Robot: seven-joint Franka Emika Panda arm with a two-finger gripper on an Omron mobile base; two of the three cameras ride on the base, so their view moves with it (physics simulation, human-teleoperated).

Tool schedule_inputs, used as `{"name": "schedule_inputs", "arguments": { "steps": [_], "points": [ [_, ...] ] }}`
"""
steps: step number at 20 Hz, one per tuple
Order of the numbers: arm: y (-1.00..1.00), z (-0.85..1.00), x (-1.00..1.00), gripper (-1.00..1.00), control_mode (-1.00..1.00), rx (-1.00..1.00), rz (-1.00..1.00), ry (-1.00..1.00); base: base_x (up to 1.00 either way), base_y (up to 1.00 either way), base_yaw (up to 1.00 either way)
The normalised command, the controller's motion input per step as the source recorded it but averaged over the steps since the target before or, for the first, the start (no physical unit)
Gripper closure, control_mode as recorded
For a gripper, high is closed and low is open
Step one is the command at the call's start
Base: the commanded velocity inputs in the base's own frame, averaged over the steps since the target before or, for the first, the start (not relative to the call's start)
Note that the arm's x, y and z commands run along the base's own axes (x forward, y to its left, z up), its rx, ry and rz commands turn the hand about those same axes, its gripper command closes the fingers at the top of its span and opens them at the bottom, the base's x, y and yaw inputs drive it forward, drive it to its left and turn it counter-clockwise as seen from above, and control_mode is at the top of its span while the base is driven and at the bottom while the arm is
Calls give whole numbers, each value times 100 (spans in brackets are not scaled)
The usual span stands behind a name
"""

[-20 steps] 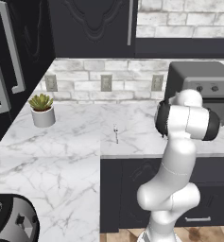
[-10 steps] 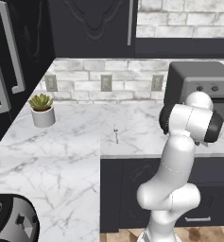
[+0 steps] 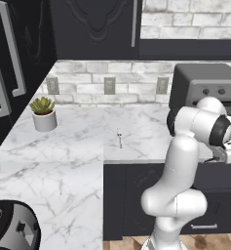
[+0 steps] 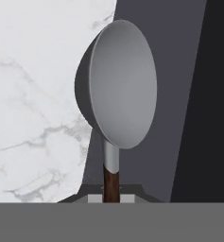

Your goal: Organize the utensils by type. Pick up the wooden spoons from the counter and place them in the open cabinet. Then pick up the metallic utensils from the counter and place them in the open drawer.

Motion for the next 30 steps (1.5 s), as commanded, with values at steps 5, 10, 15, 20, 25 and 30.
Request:
{"name": "schedule_inputs", "arguments": {
  "steps": [5,10,15,20,25,30],
  "points": [
    [-47,-36,-47,100,-100,0,-5,0,0,0,0],
    [-19,-44,-10,100,-100,1,0,1,0,0,0],
    [-7,-36,-9,100,-100,10,0,0,0,0,0],
    [-12,-42,-35,100,-100,10,0,0,0,0,0],
    [-8,-45,-30,100,-100,8,0,0,0,0,0],
    [-14,-38,-61,100,-100,4,0,0,0,0,0]
  ]
}}
